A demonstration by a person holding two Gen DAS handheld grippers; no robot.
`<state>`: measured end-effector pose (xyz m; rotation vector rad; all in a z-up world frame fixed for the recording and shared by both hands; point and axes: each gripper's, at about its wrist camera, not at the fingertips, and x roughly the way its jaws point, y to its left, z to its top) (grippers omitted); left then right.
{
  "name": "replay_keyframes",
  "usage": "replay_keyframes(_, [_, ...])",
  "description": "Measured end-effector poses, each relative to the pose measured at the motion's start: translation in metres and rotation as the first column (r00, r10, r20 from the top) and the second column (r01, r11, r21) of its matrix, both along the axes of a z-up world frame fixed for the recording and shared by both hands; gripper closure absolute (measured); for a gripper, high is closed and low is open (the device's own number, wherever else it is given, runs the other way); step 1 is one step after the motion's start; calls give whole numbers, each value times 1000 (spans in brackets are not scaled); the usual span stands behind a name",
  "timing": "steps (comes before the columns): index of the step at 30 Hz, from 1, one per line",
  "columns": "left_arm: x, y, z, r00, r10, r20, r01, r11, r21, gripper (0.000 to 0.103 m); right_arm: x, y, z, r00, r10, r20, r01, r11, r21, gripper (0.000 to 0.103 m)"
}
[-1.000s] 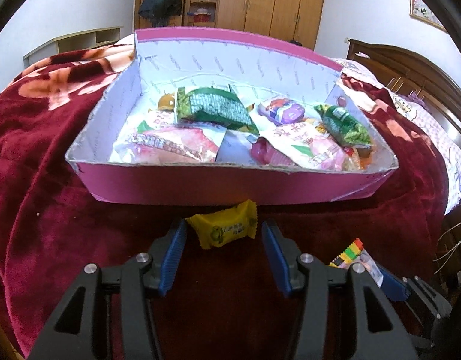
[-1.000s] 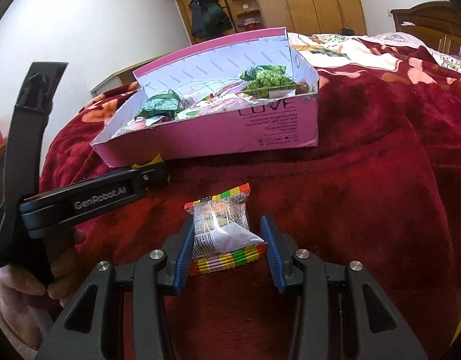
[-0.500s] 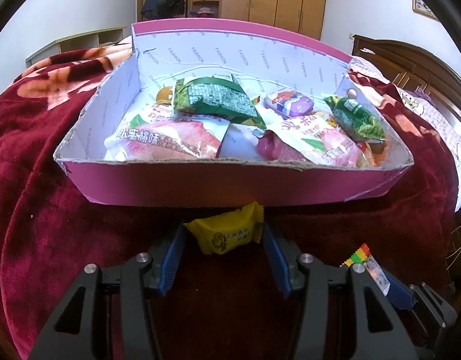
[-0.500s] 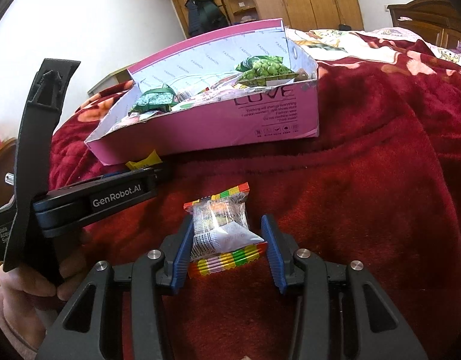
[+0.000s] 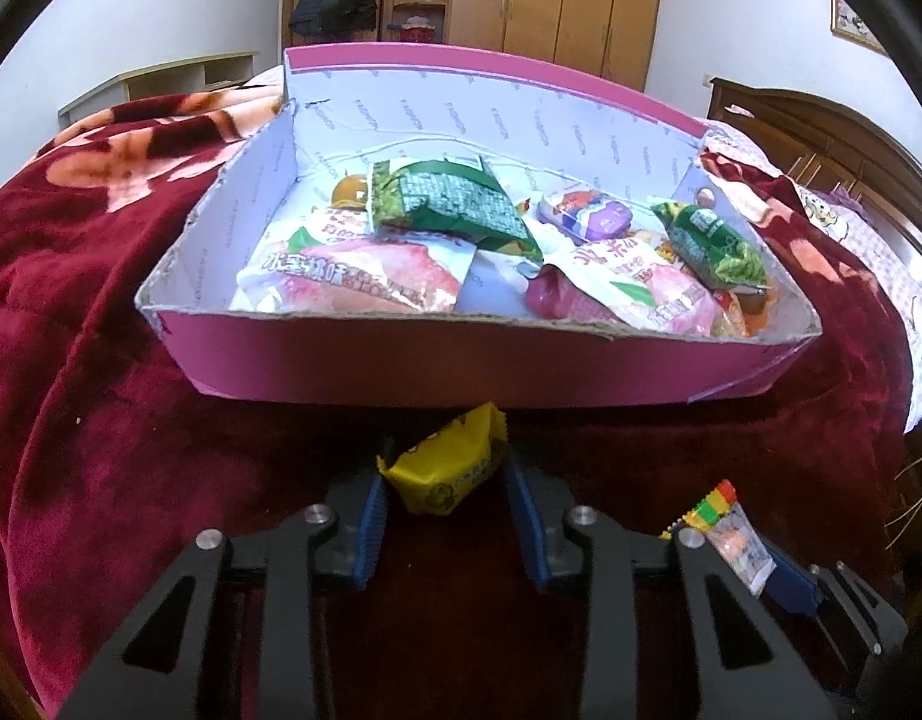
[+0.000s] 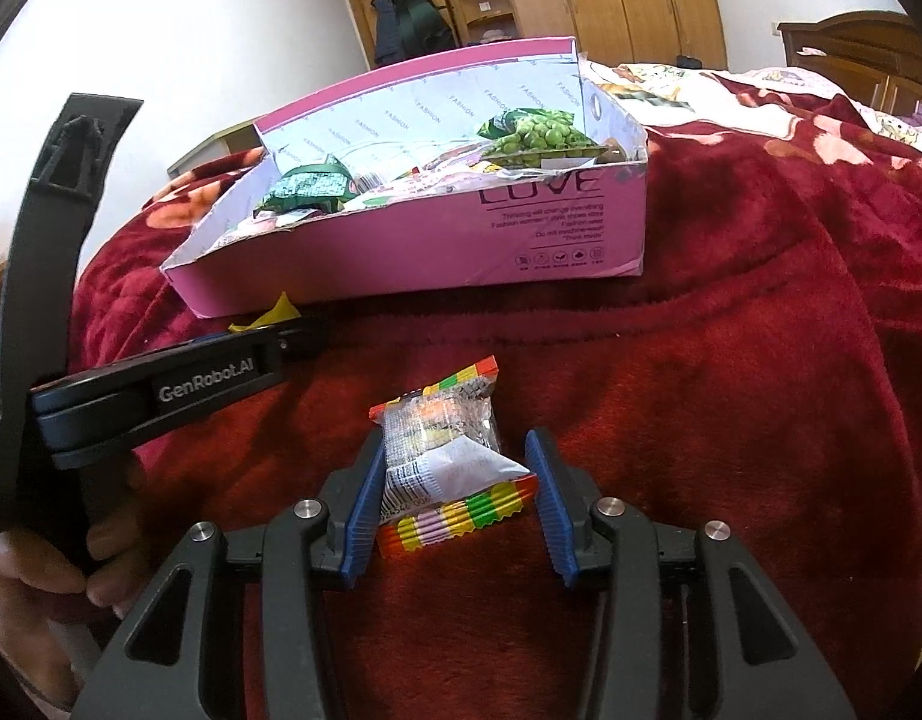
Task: Organize snacks
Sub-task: 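Close right tool on the striped candy pack while left tool closes on the yellow candy, then lift and carry the yellow candy and striped pack over the pink box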
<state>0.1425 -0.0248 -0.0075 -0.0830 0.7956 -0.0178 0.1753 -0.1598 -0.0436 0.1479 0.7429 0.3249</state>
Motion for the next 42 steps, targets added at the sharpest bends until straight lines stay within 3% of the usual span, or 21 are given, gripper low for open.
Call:
replay_keyframes(25, [-45, 20, 30, 997, -35, 76, 39, 998, -51, 75, -7, -3, 9, 1000, -3, 13, 2, 1000, 12, 59])
replay_keyframes(42, [-61, 27, 56, 989, -37, 140, 47, 997, -66, 75, -25, 1, 41, 997, 31, 65, -34, 998, 51, 59])
